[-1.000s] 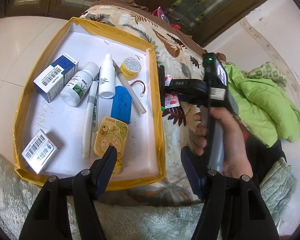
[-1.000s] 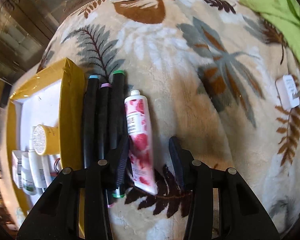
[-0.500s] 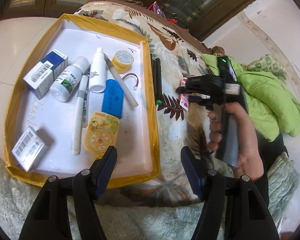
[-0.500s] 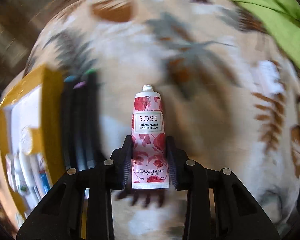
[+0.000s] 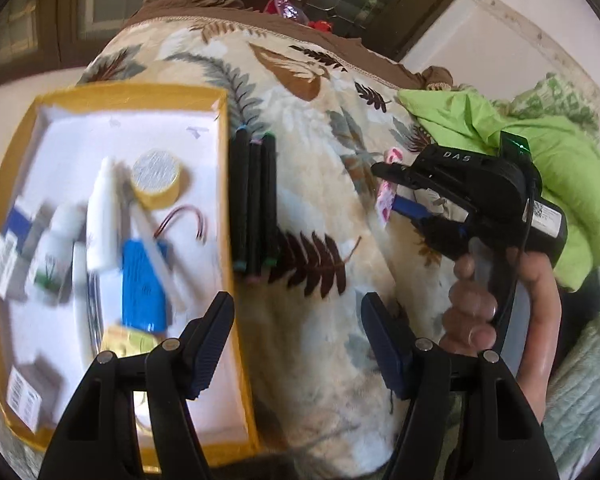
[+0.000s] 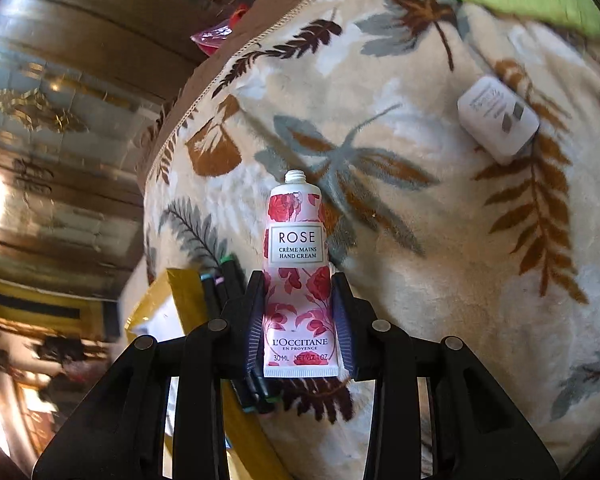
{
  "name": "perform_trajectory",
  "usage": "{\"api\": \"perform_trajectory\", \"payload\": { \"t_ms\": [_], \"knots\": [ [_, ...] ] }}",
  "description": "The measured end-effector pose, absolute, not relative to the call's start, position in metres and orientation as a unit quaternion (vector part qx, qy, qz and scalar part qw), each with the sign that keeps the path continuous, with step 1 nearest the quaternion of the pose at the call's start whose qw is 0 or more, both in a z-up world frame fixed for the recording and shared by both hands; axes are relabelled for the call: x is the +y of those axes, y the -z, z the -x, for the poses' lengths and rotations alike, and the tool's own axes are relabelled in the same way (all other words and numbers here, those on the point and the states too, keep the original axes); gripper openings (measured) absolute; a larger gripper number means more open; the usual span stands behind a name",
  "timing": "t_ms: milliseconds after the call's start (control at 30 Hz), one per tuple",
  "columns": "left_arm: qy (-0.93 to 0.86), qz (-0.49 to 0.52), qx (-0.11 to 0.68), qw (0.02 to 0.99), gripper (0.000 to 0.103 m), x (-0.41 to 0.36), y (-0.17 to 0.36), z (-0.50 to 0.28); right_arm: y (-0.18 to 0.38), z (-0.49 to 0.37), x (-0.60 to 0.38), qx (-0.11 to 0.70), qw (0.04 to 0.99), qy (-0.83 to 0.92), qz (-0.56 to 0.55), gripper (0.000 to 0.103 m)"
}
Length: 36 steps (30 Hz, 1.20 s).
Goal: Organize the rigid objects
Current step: 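Lift the hand cream tube with the right tool while the left tool grasps a black marker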
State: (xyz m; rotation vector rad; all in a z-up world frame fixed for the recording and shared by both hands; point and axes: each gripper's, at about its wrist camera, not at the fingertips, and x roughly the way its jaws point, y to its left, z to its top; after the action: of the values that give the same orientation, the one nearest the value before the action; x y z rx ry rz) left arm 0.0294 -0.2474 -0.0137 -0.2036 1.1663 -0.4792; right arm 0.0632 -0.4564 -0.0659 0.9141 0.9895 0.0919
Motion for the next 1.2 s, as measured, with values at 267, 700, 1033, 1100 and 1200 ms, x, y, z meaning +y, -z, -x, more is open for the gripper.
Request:
{"api": "perform_trajectory", "payload": {
  "t_ms": [267,700,1033,1100,1200],
  "knots": [
    [0.217,0.087,0.546,0.804,0.066,-0.268,0.005,-0.052,0.063,-0.057,-0.459,0.436,0.777,-0.049,-0.451,0.032],
    [0.225,0.102,0.557,0.793,0.066,-0.273,0.014,-0.06,0.067,-0.054,-0.472,0.423,0.764,-0.052,-0.484,0.032],
    [0.226,0.103,0.567,0.786,0.051,-0.29,0.022,-0.091,0.073,-0.056,-0.476,0.42,0.768,-0.047,-0.481,0.032],
    [0.222,0.083,0.577,0.782,0.051,-0.301,0.029,-0.1,0.074,-0.057,-0.475,0.421,0.767,-0.049,-0.481,0.032],
    [0.198,0.054,0.59,0.781,0.051,-0.312,0.043,-0.111,0.076,-0.058,-0.475,0.422,0.766,-0.05,-0.481,0.032]
  ]
}}
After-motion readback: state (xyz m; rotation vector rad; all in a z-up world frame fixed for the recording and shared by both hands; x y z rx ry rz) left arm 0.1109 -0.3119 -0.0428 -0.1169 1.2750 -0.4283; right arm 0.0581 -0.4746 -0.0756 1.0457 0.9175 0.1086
